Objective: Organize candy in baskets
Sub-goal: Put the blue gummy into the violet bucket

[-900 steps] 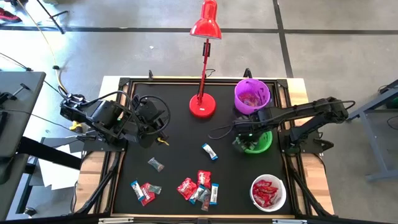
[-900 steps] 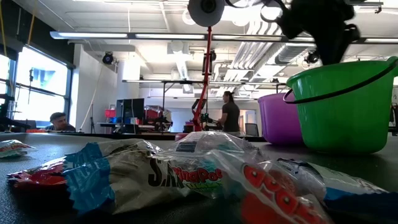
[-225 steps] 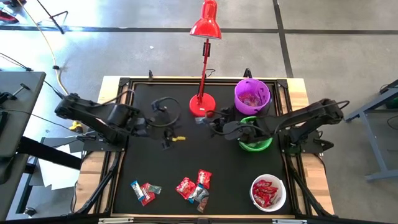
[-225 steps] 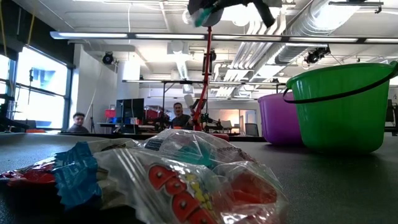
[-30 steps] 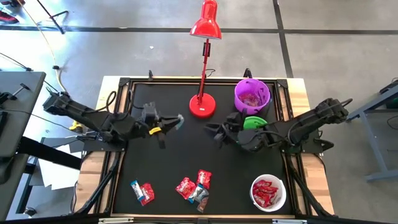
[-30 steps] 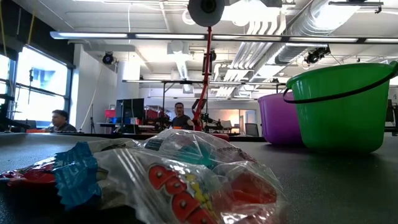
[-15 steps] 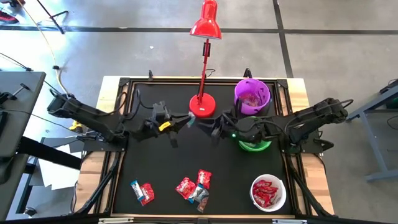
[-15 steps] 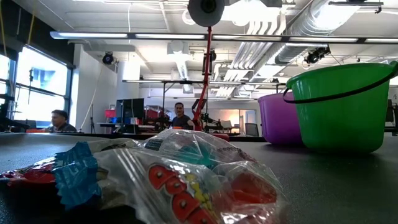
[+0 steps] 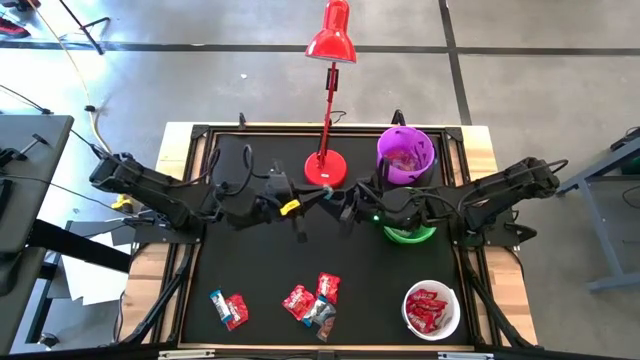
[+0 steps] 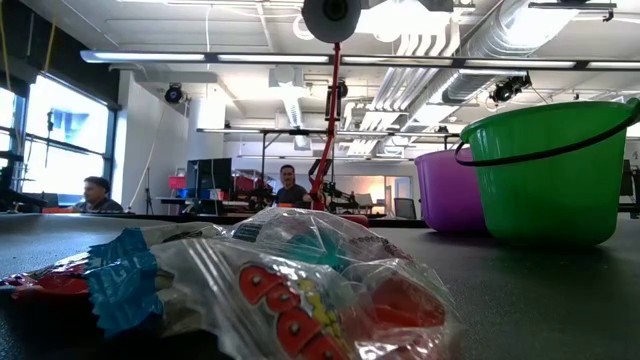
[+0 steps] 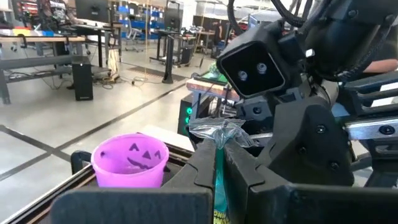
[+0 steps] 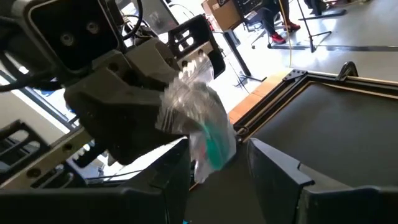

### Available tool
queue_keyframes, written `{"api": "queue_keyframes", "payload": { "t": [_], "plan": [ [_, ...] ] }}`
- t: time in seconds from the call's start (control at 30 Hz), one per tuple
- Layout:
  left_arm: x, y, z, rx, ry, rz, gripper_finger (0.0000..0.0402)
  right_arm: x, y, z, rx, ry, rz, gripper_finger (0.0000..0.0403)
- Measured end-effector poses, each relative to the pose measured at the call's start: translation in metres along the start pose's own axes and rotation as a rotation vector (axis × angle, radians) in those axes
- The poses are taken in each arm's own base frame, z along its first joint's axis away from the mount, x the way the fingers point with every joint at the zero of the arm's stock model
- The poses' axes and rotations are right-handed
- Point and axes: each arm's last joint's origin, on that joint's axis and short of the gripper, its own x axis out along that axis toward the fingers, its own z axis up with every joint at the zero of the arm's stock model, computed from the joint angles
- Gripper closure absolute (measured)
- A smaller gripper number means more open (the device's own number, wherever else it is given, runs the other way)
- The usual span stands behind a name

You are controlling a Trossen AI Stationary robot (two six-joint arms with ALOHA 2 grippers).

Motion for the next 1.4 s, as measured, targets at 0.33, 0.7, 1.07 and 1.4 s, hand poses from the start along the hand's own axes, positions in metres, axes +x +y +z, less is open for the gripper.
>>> {"api": "queue_keyframes", "payload": {
  "t": [0.33,0.7,1.07,1.4],
  "plan": [
    [0.003,-0.003,0.001,-0.008,-0.004,-0.023,0.0401,0.0,0.0,0.0,0.0,-0.008,-0.009,0.0258],
    [0.003,-0.003,0.0,-0.031,0.0,-0.03,0.0401,0.0,0.0,0.0,0.005,-0.008,-0.009,0.0393],
    [0.003,-0.004,-0.001,0.043,0.013,-0.07,0.0385,0.0,0.0,0.0,0.017,-0.005,-0.009,0.0396],
    [-0.001,-0.001,-0.001,0.218,0.042,-0.062,0.0298,-0.015,-0.005,0.011,-0.016,0.025,-0.032,0.0401]
  ]
}}
